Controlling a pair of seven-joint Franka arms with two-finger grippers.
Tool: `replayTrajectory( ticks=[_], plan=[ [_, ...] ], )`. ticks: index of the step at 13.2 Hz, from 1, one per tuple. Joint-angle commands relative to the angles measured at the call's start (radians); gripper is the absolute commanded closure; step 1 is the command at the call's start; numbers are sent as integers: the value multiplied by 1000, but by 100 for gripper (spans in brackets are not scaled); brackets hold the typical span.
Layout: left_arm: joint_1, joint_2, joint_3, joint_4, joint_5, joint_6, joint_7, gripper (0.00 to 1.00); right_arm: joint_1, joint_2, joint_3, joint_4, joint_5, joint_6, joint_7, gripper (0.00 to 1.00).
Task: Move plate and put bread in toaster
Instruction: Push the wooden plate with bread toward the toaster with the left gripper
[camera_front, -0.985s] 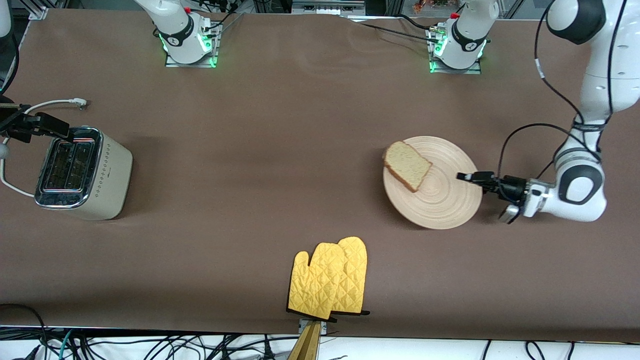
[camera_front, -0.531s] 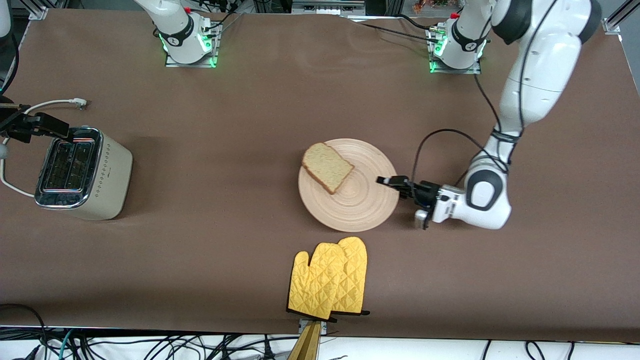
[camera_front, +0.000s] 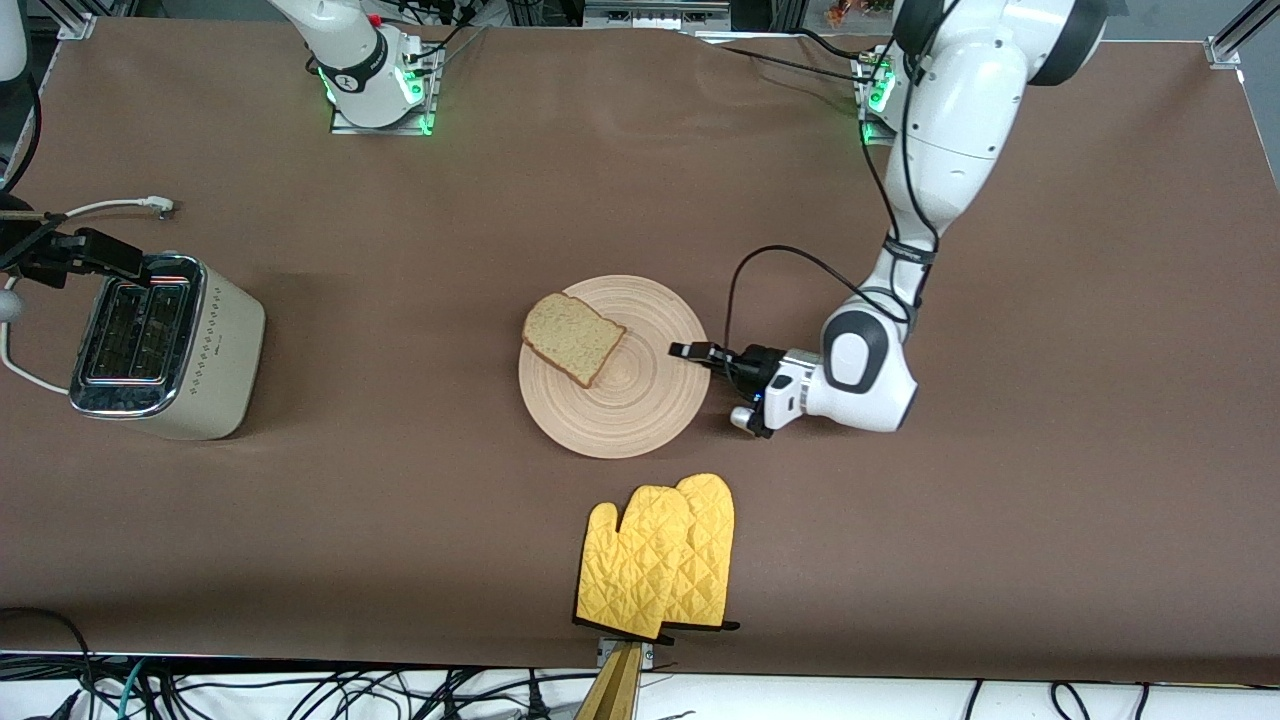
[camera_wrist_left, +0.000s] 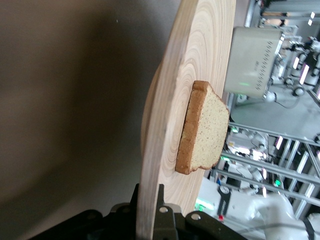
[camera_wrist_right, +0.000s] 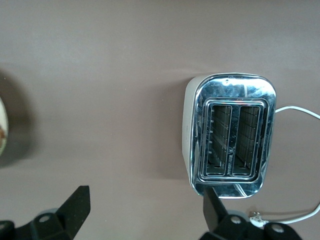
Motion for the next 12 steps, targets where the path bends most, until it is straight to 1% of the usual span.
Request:
replayTrajectory(
  ticks=[1,2,3,4,5,6,7,8,9,10,11,12],
  plan=[
    [-32,29,19,26,-75,14,-17,100,-7,21,6,24,1,-9,-13,0],
    [-36,33,19,26,-86,15,-17,100,-7,24,6,24,1,-9,-13,0],
    [-36,34,19,26,-88,18,-17,83,-7,47,6,25,0,-11,-16,0],
    [-36,37,19,26,-90,18,-15,69,-7,62,6,25,0,-12,-16,0],
    [-36,40,19,24,-90,18,-6,63,-7,62,6,25,0,-15,-18,0],
    [-35,40,19,26,-100,18,-4,61,-6,64,6,25,0,-20,-19,0],
    [-35,39,19,24,-117,18,-3,54,-6,65,6,24,0,-21,-19,0],
    [-33,30,20,20,-122,18,-3,31,-6,67,6,24,0,-21,-19,0],
    [-24,10,20,5,-119,18,2,0,-6,67,6,24,0,-21,-18,0],
    [-6,-15,22,-17,-117,19,2,0,-7,67,6,24,0,-21,-16,0],
    [26,-64,22,-55,-113,45,0,0,-13,82,5,21,0,-23,-15,0],
    [46,-120,13,-115,-109,112,0,0,-13,91,5,22,0,-24,-15,0]
  ],
)
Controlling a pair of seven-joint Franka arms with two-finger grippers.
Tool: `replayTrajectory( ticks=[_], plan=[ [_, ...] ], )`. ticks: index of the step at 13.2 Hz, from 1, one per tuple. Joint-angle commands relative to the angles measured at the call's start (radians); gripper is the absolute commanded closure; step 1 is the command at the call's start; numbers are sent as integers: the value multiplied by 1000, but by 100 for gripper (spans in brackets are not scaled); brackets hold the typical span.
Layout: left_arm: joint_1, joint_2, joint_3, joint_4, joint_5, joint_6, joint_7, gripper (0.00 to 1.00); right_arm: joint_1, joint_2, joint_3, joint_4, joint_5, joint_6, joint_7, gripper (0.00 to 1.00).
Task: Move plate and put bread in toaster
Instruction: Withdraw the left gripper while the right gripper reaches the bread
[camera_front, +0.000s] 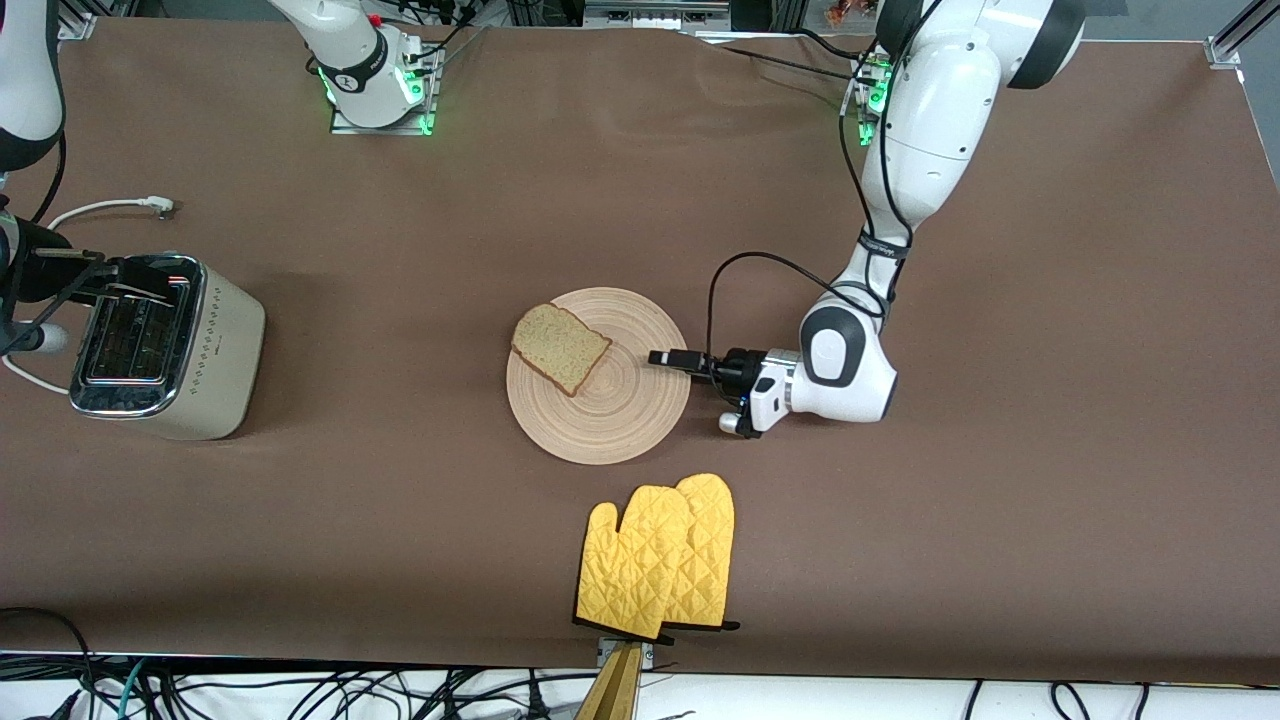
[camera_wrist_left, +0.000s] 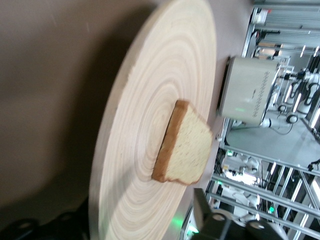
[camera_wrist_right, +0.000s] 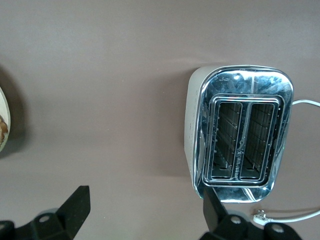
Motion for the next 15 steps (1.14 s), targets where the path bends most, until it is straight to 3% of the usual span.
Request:
replayTrajectory(
  ticks=[1,3,5,8,12,15],
  plan=[
    [64,-164,-23,-156,-7,121,11,0,-12,22,5,21,0,-17,-12,0],
    [119,-238,-43,-203,74,155,11,0,-4,24,7,18,4,-20,1,0],
    [229,-322,-44,-223,277,155,10,0,-1,25,10,3,76,-48,76,0],
    [418,-436,-134,-301,412,154,10,0,57,25,19,-22,106,-54,245,0],
    [489,-583,-145,-304,874,157,-11,0,198,84,21,-71,184,-19,605,0],
    [501,-703,-145,-299,1164,119,-65,0,318,96,21,-172,213,151,832,0]
  ],
)
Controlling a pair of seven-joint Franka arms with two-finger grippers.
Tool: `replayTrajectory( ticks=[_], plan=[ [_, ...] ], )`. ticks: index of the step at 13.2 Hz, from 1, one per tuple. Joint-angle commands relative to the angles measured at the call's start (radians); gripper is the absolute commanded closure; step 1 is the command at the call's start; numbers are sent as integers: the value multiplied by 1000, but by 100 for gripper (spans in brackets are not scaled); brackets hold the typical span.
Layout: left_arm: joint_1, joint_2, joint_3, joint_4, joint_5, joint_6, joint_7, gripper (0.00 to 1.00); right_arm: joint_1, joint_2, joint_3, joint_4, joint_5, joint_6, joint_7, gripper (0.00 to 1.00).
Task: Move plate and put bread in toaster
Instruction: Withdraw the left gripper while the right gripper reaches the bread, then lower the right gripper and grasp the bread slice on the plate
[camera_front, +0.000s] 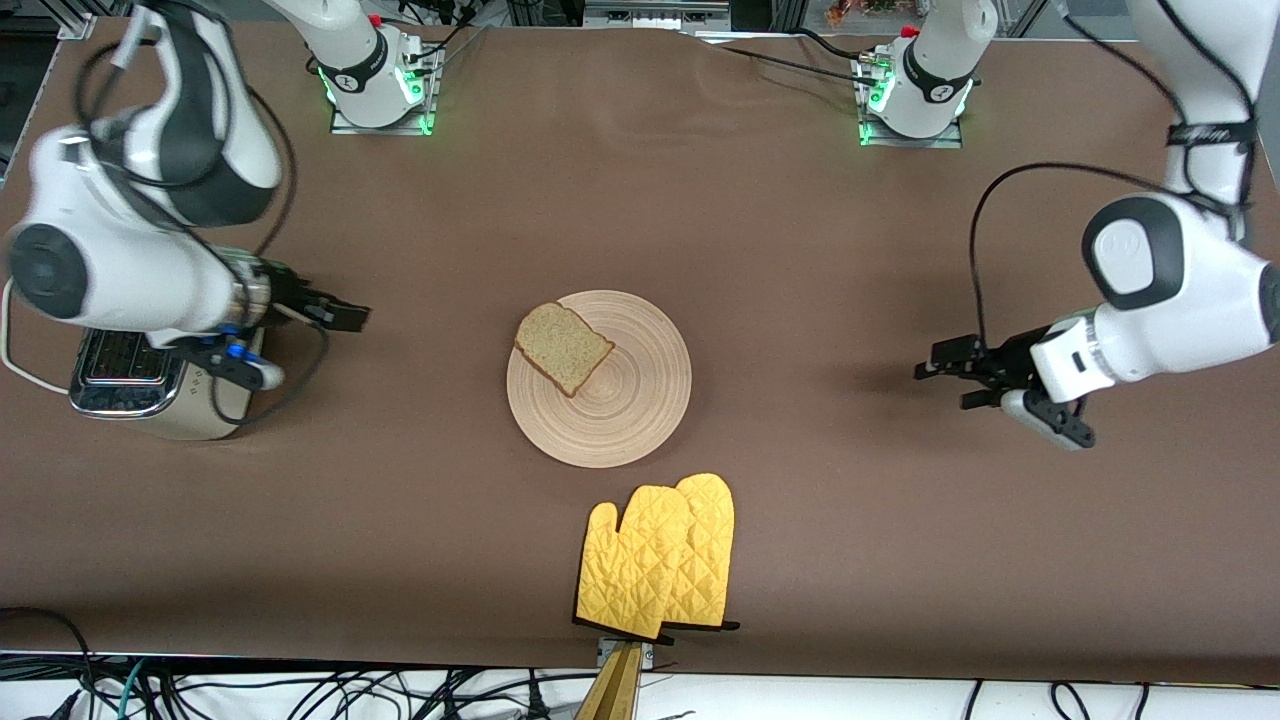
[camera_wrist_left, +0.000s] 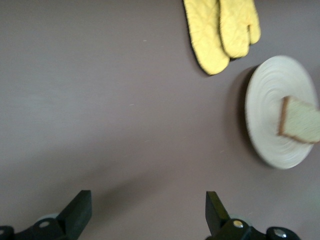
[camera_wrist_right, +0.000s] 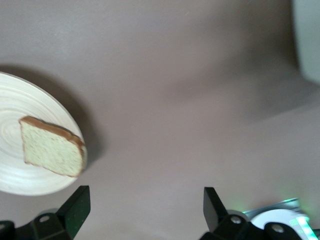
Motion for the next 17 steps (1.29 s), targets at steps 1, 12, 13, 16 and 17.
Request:
replayTrajectory(
  ticks=[1,12,13,16,17],
  plan=[
    [17,-137,-13,-39,184,-47,-26,0,94,-12,-5,-127,19,165,145,0],
    [-9,-219,-53,222,492,-468,-636,0,324,138,-5,-283,19,620,486,0],
    [-7,-219,-53,222,479,-468,-662,0,330,146,-5,-283,19,629,494,0],
    [3,-220,-43,240,437,-471,-682,0,347,166,-5,-283,19,643,498,0],
    [9,-219,-32,254,427,-501,-684,0,347,169,-5,-283,19,646,500,0]
  ],
)
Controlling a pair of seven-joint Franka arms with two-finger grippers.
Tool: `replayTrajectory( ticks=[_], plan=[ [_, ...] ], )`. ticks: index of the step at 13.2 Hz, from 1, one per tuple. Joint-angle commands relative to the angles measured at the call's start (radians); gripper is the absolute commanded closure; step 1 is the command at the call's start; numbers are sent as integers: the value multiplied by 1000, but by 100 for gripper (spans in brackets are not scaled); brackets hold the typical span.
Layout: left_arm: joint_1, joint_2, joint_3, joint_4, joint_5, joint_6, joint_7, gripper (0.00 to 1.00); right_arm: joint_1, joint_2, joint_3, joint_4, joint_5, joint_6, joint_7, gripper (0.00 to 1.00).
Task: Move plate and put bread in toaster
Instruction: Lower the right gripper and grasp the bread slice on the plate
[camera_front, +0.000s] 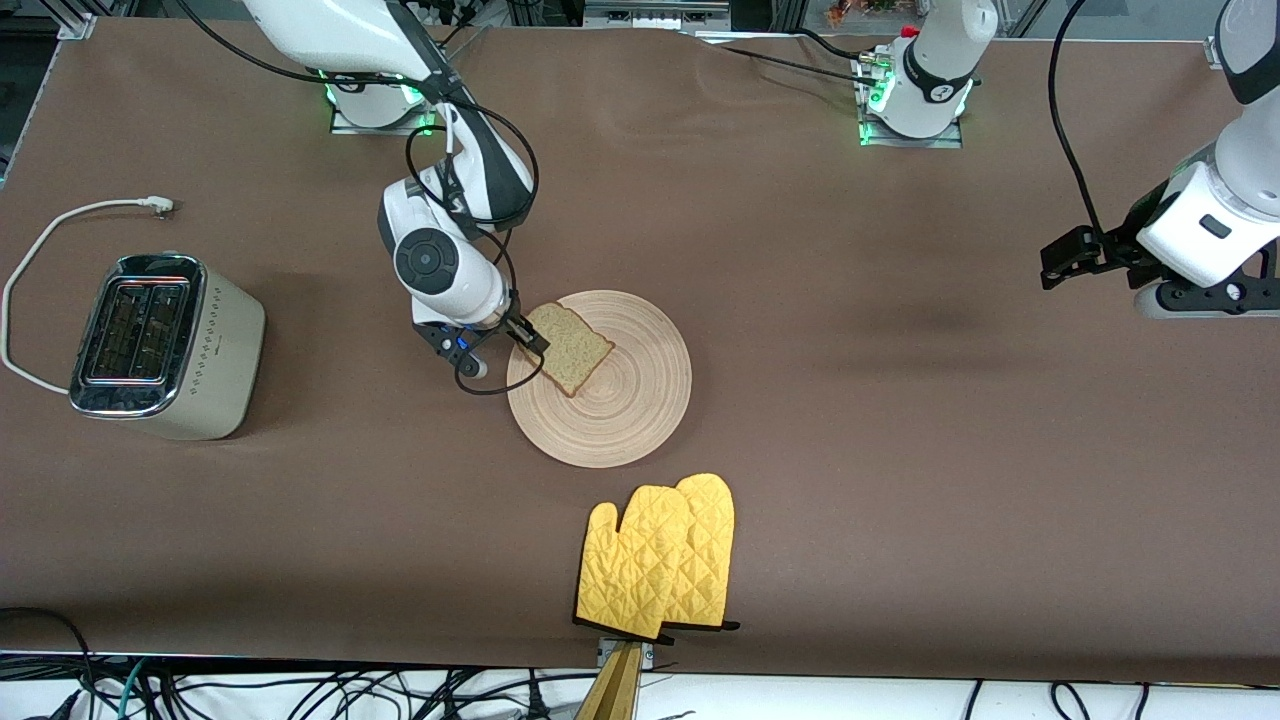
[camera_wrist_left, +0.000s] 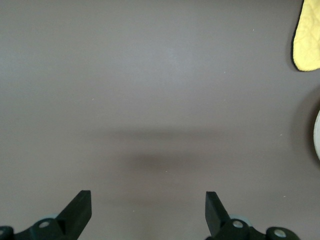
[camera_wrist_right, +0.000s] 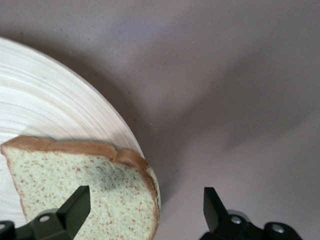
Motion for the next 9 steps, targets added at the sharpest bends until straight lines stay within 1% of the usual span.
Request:
replayTrajectory(
  ticks=[1,9],
  plan=[
    [22,7,19,55,-36,-70,-26,0,17,5,-8,-10,14,20,13,0],
    [22,9,13,56,-37,-70,-34,0,39,7,-8,-5,13,20,31,0]
  ],
)
